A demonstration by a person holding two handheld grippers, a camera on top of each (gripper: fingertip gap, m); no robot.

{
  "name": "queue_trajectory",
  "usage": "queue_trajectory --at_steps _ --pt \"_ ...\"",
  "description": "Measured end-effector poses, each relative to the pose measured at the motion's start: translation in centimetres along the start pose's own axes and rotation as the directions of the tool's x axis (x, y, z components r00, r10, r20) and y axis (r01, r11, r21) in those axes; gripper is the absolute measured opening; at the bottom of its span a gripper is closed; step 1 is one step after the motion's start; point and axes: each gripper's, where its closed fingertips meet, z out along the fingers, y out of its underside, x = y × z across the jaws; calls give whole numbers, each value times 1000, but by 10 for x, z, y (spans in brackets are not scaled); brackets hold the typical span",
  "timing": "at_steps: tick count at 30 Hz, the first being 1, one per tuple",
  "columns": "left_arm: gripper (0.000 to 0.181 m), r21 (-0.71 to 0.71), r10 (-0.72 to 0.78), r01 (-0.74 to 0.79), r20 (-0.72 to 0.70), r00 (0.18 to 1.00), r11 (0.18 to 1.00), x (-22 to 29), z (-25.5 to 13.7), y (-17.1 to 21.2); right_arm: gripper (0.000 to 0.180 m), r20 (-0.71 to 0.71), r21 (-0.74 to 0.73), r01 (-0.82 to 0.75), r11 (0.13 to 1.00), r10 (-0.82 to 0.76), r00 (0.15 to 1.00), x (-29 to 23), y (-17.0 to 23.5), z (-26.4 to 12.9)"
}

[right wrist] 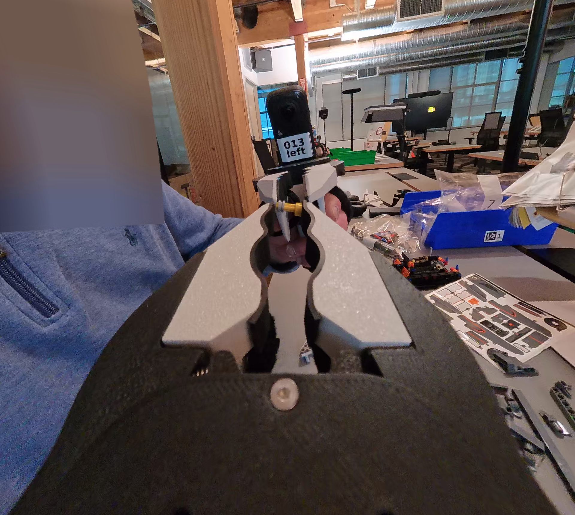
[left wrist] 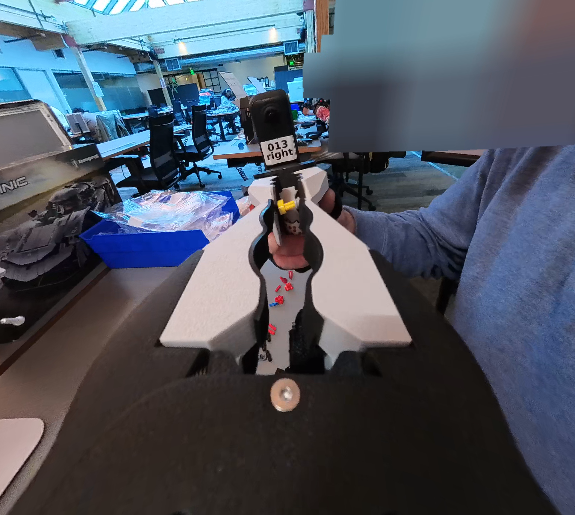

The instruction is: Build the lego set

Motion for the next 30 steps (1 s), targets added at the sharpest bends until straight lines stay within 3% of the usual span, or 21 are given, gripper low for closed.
queue_trajectory --at_steps 3,11,19,30 --pt "0 18 -5 5 22 1000 1000 -4 -3 0 13 13 8 -25 1000 25 1000 0 3 4" --pt "0 15 -27 27 20 999 1000 -5 -4 1 12 20 -5 -11 1000 11 1000 -1 7 8" --pt "13 -3 -84 84 -16 996 996 1 -5 3 12 6 -7 14 1000 -14 1000 1 8 5" --pt "15 9 -126 126 -31 992 992 1 -4 3 12 -17 -24 62 998 -62 998 0 7 4"
